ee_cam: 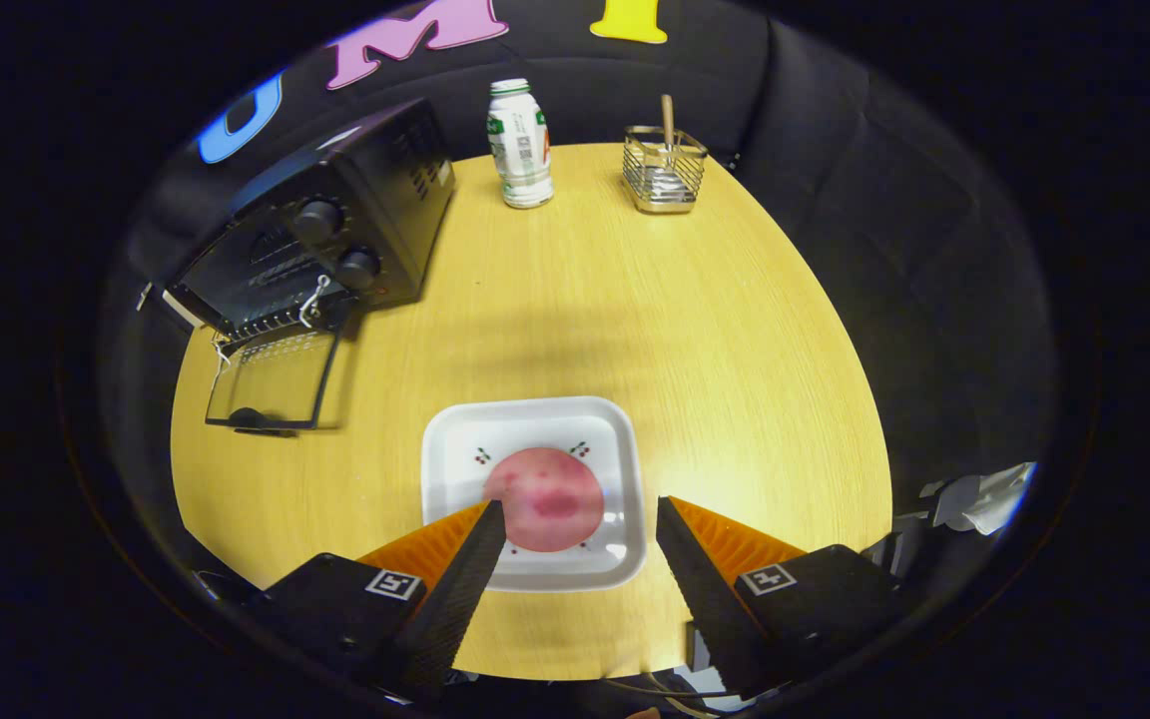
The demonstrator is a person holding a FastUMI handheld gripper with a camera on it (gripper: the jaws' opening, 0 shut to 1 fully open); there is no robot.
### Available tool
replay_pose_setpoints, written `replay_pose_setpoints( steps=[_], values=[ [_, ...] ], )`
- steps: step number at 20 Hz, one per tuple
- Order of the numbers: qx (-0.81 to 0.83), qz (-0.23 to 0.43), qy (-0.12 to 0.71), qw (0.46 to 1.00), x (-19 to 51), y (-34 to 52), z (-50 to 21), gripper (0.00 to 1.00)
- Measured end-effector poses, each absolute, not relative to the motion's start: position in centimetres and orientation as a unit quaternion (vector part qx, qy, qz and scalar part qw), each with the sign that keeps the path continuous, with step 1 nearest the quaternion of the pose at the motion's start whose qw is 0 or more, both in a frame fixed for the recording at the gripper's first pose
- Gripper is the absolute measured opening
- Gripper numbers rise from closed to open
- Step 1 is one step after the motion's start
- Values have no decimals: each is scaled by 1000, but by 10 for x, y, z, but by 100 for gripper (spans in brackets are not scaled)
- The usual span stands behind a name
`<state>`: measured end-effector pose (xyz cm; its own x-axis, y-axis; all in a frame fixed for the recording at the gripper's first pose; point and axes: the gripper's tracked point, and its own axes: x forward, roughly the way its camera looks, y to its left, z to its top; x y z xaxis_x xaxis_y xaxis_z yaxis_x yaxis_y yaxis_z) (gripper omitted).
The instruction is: Open the toaster oven, put the food inside, and close the toaster oven door.
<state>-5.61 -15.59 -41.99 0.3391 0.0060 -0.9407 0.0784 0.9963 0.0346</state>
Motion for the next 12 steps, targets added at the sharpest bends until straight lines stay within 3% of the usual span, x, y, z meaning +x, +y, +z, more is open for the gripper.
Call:
replay_pose_setpoints(
  steps=[2,6,11,12],
  values=[
    [42,-23,591,805,-54,-172,-434,90],
    [70,-11,627,776,-56,-179,-459,61],
    [61,27,651,756,-58,-167,-477,58],
    [77,35,651,754,-58,-160,-472,48]
  ],
)
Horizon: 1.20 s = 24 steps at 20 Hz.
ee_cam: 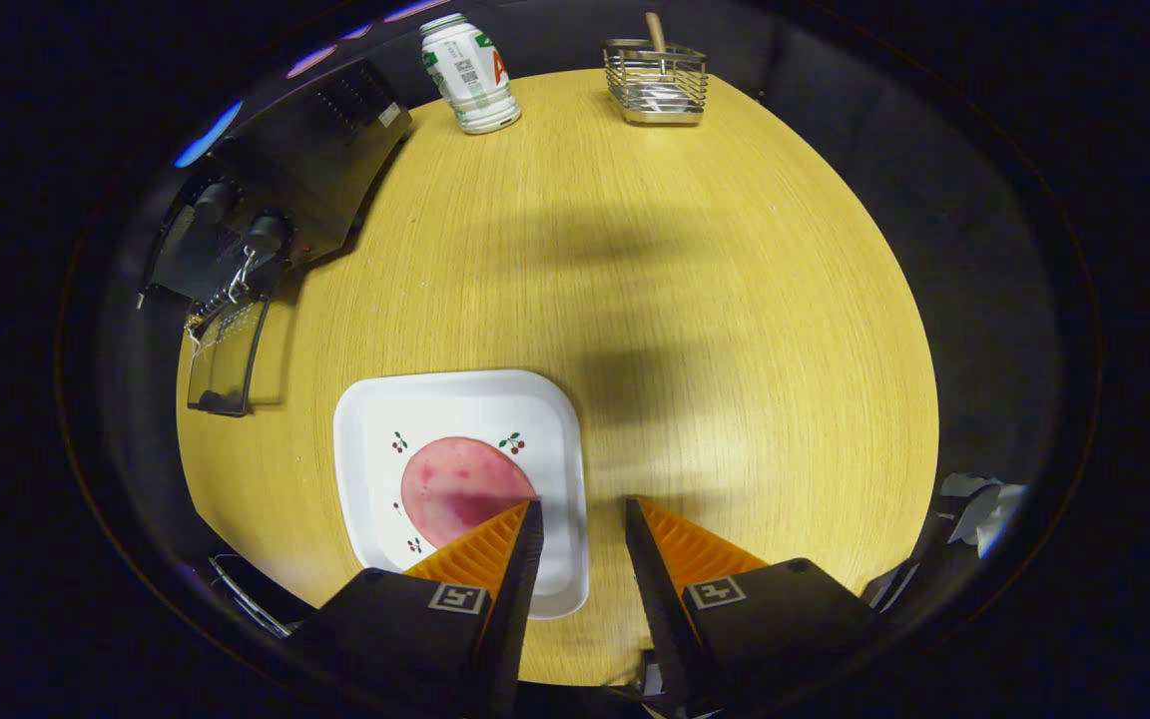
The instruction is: Open the toaster oven, put the food inside, and close the toaster oven door.
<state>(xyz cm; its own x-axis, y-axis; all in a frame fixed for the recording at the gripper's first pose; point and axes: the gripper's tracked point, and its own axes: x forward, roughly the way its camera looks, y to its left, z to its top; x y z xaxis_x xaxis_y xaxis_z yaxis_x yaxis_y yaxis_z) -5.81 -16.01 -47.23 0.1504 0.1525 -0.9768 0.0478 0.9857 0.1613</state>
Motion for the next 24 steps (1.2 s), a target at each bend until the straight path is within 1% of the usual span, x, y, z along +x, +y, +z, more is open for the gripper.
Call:
replay_pose_setpoints(
  steps=[1,2,4,5,6,7,9,10,11,17,24],
  values=[
    [82,27,649,756,-54,-159,-482,38],
    [90,32,652,752,-53,-159,-474,28],
    [103,39,653,749,-53,-154,-478,29],
    [106,44,656,746,-53,-152,-474,11],
    [105,52,652,749,-51,-152,-475,11],
    [102,59,649,752,-53,-153,-474,8],
    [114,70,643,754,-52,-150,-473,8],
    [137,70,642,751,-52,-145,-473,8],
    [168,70,639,747,-54,-138,-471,5],
    [317,63,606,727,-61,-106,-457,5],
    [404,49,566,717,-79,-72,-441,5]
  ],
)
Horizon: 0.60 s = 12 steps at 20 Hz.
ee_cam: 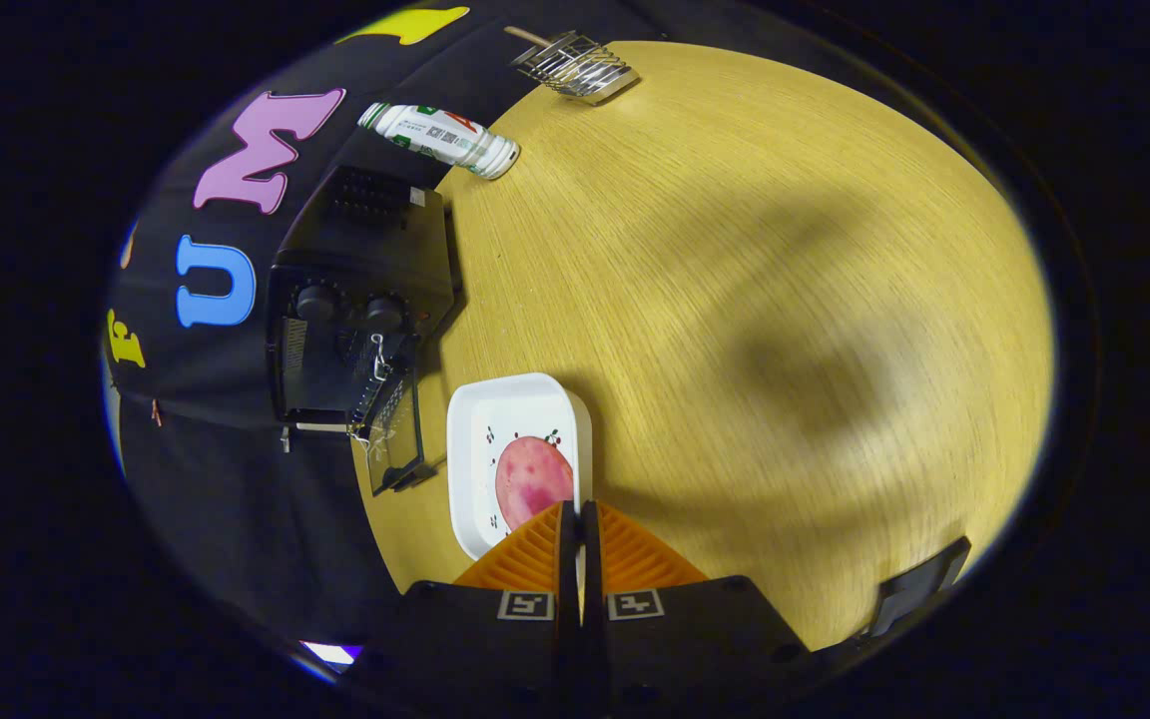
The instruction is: Open the toaster oven, put the food inside, and close the toaster oven door.
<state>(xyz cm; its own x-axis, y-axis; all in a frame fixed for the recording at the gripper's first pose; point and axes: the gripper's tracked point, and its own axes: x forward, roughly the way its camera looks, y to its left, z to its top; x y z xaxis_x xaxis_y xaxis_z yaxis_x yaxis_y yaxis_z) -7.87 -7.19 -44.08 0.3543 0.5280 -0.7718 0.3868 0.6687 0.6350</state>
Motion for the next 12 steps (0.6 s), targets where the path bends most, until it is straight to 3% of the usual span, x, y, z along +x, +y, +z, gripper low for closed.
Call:
replay_pose_setpoints(
  steps=[12],
  values=[
    [500,25,479,721,-77,50,-366,5]
  ],
)
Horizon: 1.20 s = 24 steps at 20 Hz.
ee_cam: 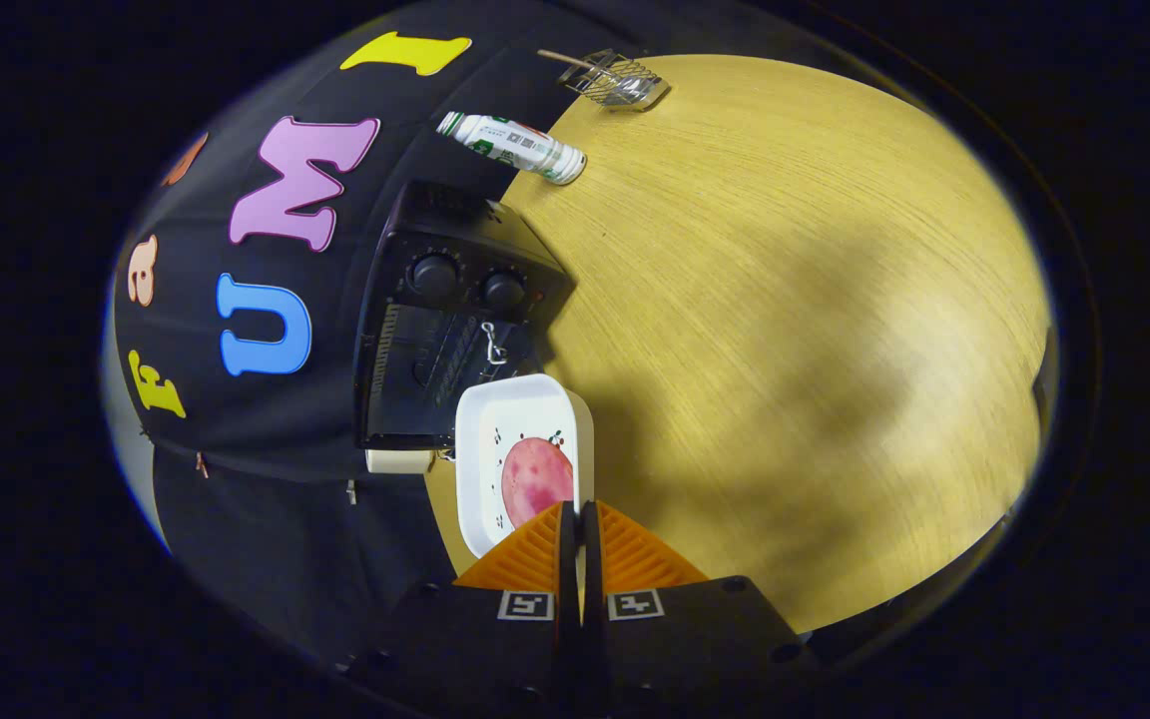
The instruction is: Open the toaster oven, put the food inside, and close the toaster oven door.
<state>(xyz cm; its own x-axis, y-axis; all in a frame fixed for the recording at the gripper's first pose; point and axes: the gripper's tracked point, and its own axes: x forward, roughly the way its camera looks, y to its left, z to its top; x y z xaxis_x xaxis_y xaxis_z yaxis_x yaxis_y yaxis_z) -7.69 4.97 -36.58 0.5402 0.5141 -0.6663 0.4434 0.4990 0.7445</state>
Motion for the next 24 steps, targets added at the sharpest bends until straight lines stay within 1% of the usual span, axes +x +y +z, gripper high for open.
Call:
replay_pose_setpoints(
  steps=[4,7,11,14,20,24],
  values=[
    [518,15,449,728,-52,90,-352,5],
    [531,-8,430,730,-26,119,-354,5],
    [549,-76,398,731,4,143,-368,5],
    [570,-134,359,727,32,155,-375,5],
    [620,-235,286,692,77,175,-383,5],
    [633,-277,277,668,97,187,-396,5]
  ],
)
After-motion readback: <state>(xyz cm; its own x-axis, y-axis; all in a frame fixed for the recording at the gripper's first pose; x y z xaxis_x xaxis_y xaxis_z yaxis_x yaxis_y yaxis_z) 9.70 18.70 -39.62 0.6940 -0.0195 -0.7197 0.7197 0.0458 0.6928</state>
